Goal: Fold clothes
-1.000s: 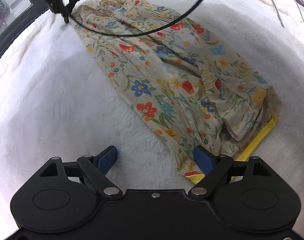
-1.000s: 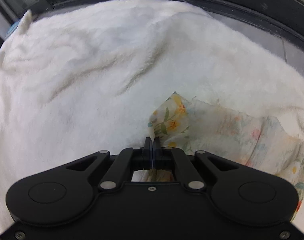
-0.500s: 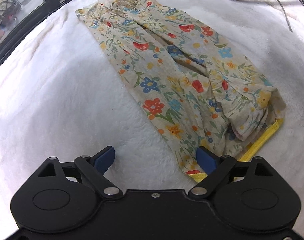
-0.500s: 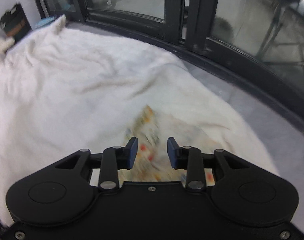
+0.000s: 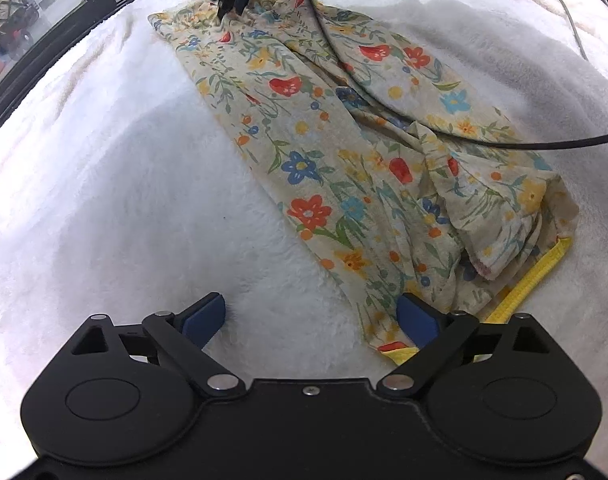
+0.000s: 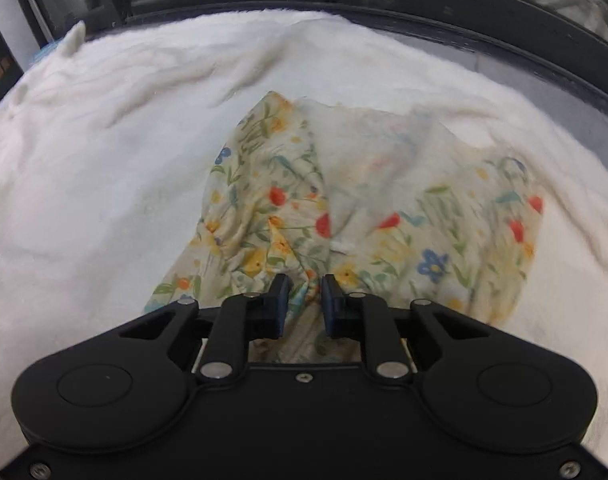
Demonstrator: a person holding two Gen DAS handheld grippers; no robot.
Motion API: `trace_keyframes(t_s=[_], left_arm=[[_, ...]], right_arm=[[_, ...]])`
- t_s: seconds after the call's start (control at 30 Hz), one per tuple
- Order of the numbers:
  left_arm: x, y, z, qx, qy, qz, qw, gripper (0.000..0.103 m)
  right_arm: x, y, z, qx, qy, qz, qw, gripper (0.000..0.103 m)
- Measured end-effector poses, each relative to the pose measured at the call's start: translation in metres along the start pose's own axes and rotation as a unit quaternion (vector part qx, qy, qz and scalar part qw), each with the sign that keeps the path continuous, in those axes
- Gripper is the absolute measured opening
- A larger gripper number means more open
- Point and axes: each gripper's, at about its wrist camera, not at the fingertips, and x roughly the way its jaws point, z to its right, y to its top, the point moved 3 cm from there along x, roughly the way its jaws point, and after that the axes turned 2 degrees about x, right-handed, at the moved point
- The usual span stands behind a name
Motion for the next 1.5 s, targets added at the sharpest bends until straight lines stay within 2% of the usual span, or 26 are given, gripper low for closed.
trace_keyframes(t_s=[0.1,0.17,0.3,0.4,0.43,0.5,0.57,0.7,0.73,0.77,0.8,0.9,0.97,1.07,1.1,1.13,1.17,1.23,1.3,1.37,1.5], left_arm=[[-0.006,0.001,-0.002,-0.005,0.001,0.013,0.9999,0.093],[-0.011,0.002,-0.004,-0.01,0.004,0.022,0.9997,0.093],[-0.022,0.007,-0.012,-0.03,-0.008,0.034,0.999,0.093],[-0.027,0.01,-0.018,-0.046,-0.012,0.039,0.9981,0.093],[-0.029,0.011,-0.019,-0.049,-0.014,0.045,0.9977,0.093],[-0.033,0.01,-0.02,-0.048,-0.007,0.058,0.9972,0.093],[-0.04,0.011,-0.019,-0.04,0.003,0.079,0.996,0.093],[-0.051,0.03,-0.007,0.011,0.016,0.136,0.9905,0.093],[-0.051,0.035,-0.003,0.021,0.009,0.143,0.9895,0.093],[-0.051,0.043,0.005,0.036,-0.002,0.153,0.9876,0.093],[-0.051,0.053,0.016,0.056,-0.014,0.165,0.9846,0.093],[-0.05,0.072,0.04,0.096,-0.043,0.188,0.9765,0.093],[-0.044,0.083,0.064,0.129,-0.085,0.196,0.9684,0.093],[-0.025,0.088,0.094,0.153,-0.145,0.173,0.9622,0.093],[-0.016,0.089,0.1,0.15,-0.16,0.154,0.9634,0.093],[-0.007,0.089,0.107,0.147,-0.175,0.135,0.9641,0.091],[0.001,0.089,0.112,0.142,-0.191,0.118,0.9641,0.089],[0.014,0.083,0.115,0.126,-0.221,0.101,0.9618,0.061],[0.018,0.079,0.115,0.121,-0.229,0.106,0.96,0.054],[0.019,0.076,0.115,0.121,-0.234,0.116,0.9577,0.054],[0.02,0.078,0.115,0.125,-0.249,0.107,0.9543,0.054]], right_arm=[[-0.038,0.013,0.004,-0.018,0.014,0.011,1.0,0.032],[-0.084,0.028,0.014,-0.037,0.018,0.008,0.999,0.041],[-0.139,0.028,0.032,-0.077,-0.018,-0.03,0.996,0.045],[-0.158,-0.009,0.046,-0.11,-0.058,-0.058,0.99,0.044],[-0.155,-0.037,0.052,-0.105,-0.06,-0.066,0.99,0.044],[-0.142,-0.065,0.056,-0.083,-0.045,-0.087,0.992,0.042],[-0.124,-0.108,0.051,-0.05,-0.007,-0.098,0.994,0.041],[-0.115,-0.142,0.037,-0.036,0.024,-0.112,0.993,0.041],[-0.116,-0.148,0.034,-0.036,0.026,-0.102,0.994,0.04],[-0.118,-0.153,0.031,-0.037,0.027,-0.092,0.995,0.034],[-0.12,-0.153,0.032,-0.036,0.025,-0.08,0.996,0.008],[-0.132,-0.151,0.046,0.009,0.035,-0.066,0.997,0.001],[-0.139,-0.15,0.05,0.007,0.023,-0.055,0.998,0.0],[-0.147,-0.139,0.059,0.022,0.038,-0.052,0.998,0.003],[-0.148,-0.135,0.06,0.025,0.037,-0.048,0.998,0.012],[-0.148,-0.117,0.068,0.034,0.038,-0.031,0.998,0.026],[-0.148,-0.098,0.076,0.043,0.039,-0.015,0.998,0.03],[-0.133,-0.062,0.092,0.064,0.059,-0.004,0.996,0.044],[-0.125,-0.041,0.105,0.095,0.061,0.004,0.994,0.045],[-0.108,-0.019,0.122,0.132,0.055,0.007,0.99,0.045],[-0.067,0.006,0.134,0.166,0.054,-0.009,0.985,0.045]])
